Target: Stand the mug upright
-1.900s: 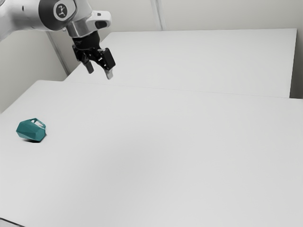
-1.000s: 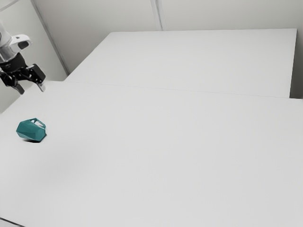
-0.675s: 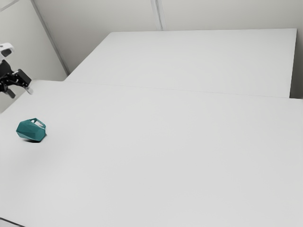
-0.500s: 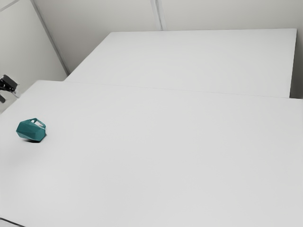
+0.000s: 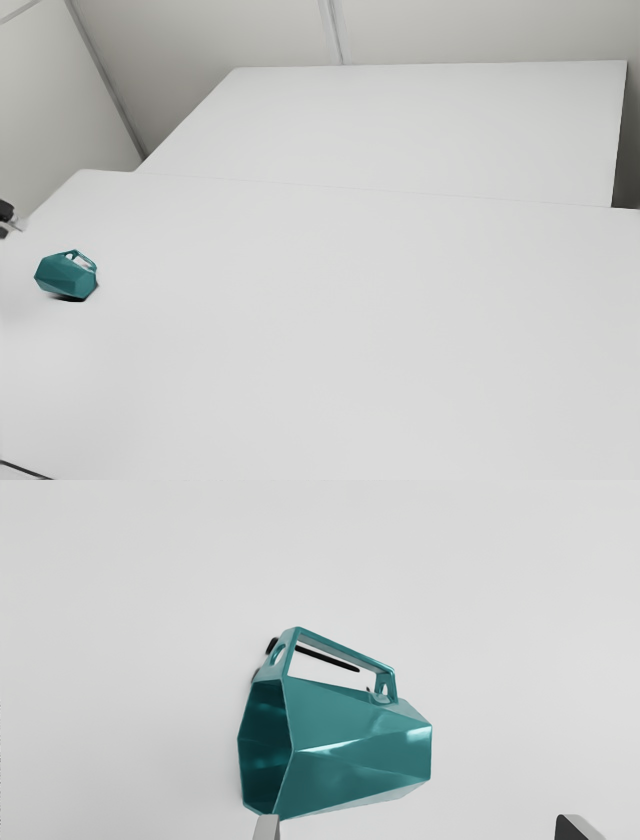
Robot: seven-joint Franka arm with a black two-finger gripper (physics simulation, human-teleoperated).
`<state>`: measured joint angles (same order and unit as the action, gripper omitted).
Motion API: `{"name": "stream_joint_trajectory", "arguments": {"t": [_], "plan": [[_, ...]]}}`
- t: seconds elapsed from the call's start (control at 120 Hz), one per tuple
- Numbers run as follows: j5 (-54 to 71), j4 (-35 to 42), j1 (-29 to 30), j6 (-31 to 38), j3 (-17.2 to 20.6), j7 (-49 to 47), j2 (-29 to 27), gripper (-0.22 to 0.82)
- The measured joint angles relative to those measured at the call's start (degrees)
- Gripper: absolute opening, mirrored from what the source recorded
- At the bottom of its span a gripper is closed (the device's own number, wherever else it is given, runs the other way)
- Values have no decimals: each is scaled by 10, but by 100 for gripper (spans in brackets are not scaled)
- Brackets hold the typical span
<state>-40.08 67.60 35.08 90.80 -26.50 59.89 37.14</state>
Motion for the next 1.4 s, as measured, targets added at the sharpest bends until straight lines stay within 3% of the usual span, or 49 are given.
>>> {"name": "stream_joint_trajectory", "arguments": {"t": [0.175, 0.392, 0.833, 1.4], "plan": [[-45, -38, 36, -5, 5, 53, 58, 60], [-66, -101, 87, -1, 61, 109, 122, 60], [-69, -108, 124, -11, 108, 175, 152, 60], [-68, -106, 174, -90, 173, 212, 151, 60]]}}
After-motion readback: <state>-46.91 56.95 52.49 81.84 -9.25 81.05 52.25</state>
